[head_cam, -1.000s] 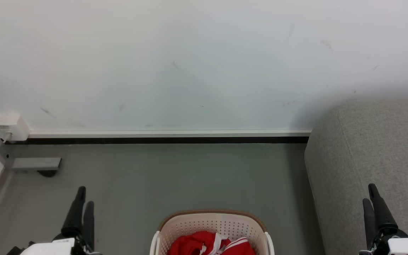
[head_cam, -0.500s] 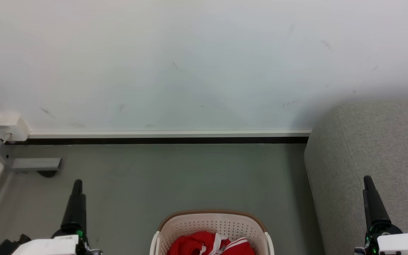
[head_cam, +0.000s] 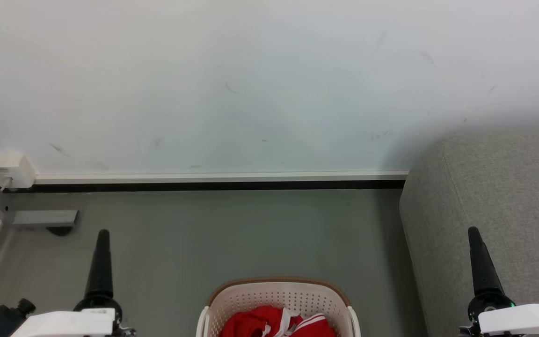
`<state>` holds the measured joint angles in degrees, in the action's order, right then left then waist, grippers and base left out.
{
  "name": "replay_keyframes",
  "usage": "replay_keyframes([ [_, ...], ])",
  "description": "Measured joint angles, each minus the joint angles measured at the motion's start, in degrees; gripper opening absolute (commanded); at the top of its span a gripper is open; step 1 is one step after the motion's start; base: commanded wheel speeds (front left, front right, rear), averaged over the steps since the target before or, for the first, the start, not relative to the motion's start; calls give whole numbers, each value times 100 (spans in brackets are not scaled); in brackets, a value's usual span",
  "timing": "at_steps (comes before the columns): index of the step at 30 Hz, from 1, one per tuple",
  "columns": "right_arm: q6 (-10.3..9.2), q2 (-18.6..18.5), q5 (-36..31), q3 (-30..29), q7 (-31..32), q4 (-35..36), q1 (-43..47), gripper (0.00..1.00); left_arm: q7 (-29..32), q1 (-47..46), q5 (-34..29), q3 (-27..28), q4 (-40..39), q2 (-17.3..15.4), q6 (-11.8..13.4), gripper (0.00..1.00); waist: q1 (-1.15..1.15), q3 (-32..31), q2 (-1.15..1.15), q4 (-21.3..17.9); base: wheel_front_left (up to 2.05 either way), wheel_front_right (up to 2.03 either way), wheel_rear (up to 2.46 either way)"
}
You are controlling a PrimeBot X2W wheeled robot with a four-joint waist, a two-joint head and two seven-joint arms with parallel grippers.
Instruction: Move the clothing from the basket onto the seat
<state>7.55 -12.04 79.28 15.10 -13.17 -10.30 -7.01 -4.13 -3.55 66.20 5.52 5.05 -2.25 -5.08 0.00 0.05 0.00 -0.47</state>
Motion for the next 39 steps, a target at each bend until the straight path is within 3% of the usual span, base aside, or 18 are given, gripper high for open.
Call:
replay_keyframes([
  [18, 0, 96, -2068, -122, -49, -541, -204, 100, -302, 149, -2270, -339, -132, -12, 165, 100, 0, -70, 0, -61, 0, 0, 0],
  [26, 0, 155, -3067, -287, -55, -768, -243, 100, -413, 163, -3060, -427, -29, -16, 315, 100, 0, -96, 0, -78, 0, 0, 0],
  [39, 0, 318, -4112, -359, -100, -1232, -388, 100, -606, 171, -4063, -524, 109, -25, 498, 100, 0, -157, 0, -82, 0, 0, 0],
])
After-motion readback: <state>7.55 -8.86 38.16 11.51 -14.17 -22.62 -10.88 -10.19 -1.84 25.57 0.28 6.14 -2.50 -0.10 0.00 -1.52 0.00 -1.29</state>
